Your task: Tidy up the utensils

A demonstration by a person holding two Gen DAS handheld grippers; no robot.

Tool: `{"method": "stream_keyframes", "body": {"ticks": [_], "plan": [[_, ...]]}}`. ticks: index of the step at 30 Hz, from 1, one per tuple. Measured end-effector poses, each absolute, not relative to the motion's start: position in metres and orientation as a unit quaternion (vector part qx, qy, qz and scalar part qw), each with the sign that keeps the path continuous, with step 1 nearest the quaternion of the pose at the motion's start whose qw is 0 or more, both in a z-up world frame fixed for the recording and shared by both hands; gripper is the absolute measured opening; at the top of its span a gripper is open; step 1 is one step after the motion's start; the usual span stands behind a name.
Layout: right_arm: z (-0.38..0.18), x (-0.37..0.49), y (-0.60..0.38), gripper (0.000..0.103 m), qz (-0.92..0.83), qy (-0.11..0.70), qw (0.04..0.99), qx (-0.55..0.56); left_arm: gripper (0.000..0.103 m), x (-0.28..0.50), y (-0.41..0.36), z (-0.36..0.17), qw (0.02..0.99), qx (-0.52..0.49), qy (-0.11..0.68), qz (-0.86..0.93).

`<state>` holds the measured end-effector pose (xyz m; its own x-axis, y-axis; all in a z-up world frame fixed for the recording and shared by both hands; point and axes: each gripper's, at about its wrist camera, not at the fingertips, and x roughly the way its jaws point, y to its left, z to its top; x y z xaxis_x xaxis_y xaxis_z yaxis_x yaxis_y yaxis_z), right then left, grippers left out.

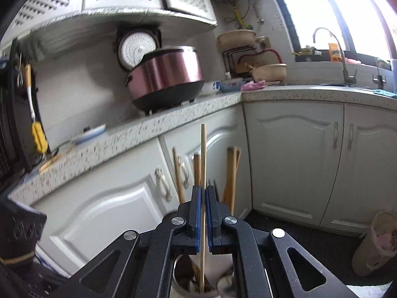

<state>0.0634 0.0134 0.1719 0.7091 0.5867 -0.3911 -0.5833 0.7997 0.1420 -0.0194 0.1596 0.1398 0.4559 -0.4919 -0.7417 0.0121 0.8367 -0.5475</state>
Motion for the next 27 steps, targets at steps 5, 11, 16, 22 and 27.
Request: {"method": "stream_keyframes", "body": {"ticks": [5, 11, 16, 22, 27], "plan": [[0.159, 0.062, 0.022, 0.003, 0.327, 0.261, 0.908, -0.022, 0.017, -0.029, 0.159, 0.142, 0.820, -0.240, 0.496, -0.153], [0.152, 0.062, 0.022, 0.040, 0.320, 0.322, 0.890, -0.039, 0.034, -0.034, 0.157, 0.140, 0.824, -0.233, 0.499, -0.133], [0.158, 0.045, 0.008, 0.040, 0.301, 0.339, 0.890, -0.051, 0.045, -0.034, 0.148, 0.139, 0.835, -0.217, 0.496, -0.101], [0.162, 0.020, -0.006, 0.049, 0.263, 0.360, 0.892, -0.075, 0.049, -0.038, 0.131, 0.139, 0.857, -0.159, 0.489, -0.029], [0.166, 0.000, -0.024, 0.050, 0.251, 0.360, 0.896, -0.065, 0.049, -0.047, 0.123, 0.140, 0.869, -0.133, 0.476, 0.008]]}}
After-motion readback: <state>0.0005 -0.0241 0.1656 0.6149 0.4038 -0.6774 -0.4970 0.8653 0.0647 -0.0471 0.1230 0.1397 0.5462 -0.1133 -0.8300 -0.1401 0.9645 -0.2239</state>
